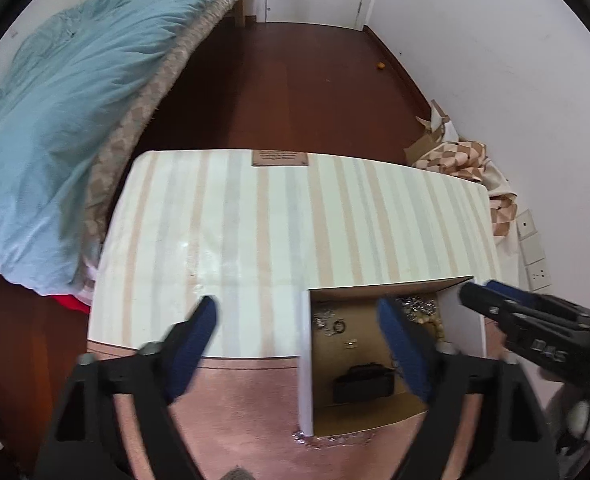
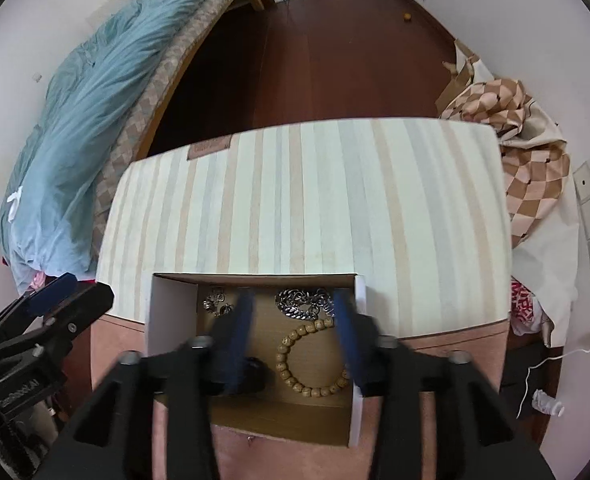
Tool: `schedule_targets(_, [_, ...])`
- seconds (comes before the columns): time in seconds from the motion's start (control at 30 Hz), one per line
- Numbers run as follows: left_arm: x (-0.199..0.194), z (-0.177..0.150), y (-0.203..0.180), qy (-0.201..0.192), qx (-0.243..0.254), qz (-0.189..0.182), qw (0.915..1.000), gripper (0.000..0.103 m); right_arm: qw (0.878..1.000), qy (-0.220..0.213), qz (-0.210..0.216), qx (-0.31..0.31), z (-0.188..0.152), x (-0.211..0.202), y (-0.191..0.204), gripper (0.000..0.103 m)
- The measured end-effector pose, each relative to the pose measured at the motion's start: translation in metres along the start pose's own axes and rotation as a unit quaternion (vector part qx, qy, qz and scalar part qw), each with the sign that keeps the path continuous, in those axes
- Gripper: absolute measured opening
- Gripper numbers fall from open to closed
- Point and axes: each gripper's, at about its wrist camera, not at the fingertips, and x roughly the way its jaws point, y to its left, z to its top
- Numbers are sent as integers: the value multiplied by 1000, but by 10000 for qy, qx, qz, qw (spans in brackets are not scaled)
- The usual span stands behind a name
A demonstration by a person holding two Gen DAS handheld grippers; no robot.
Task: Organize jewelry
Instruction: 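Carry both chains into the box and open the right gripper while the left gripper opens, then withdraw both open grippers from the box, then move both open grippers over the table toward the remaining ring and bracelet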
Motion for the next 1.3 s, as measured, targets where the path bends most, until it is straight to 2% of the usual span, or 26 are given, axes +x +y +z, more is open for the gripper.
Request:
schedule_targets(0.1, [-6, -5, 1, -130, 16, 191, 9997, 96, 9995, -169, -225, -127, -5, -15, 2, 52])
schedule_targets(0.17, [-11, -13, 1, -238, 40, 362, 9991, 101, 9979, -279, -530, -226, -12, -22, 3, 71])
schedule_targets(0.27, [-15, -27, -1, -391, 127, 593, 9974, 103, 9945, -363, -914, -361, -25, -27, 4, 82])
schedule_targets(0.37, [-14, -42, -1, -355, 106, 666, 9971, 103, 9913, -329, -1200, -439, -45, -24, 2, 97])
schedule_targets(0.57, [-8, -62, -5, -224, 90, 676, 9974, 103, 9899, -194, -1341, -412, -75, -16, -2, 98])
schedule_targets(0.73, [-17, -72, -11, -259, 104, 655, 9975, 103, 9901, -293, -1330, -344, -84, -26, 0, 98])
schedule_targets(0.93, [-45, -82, -17, -530, 128, 796, 9953, 103, 9890, -506, -1341, -357, -95, -53, 6, 98])
schedule_targets(1.3, [-100, -109, -16, -846, 73, 750, 9936, 103, 9841, -1032, -1343, -541, -130, -114, 31, 98])
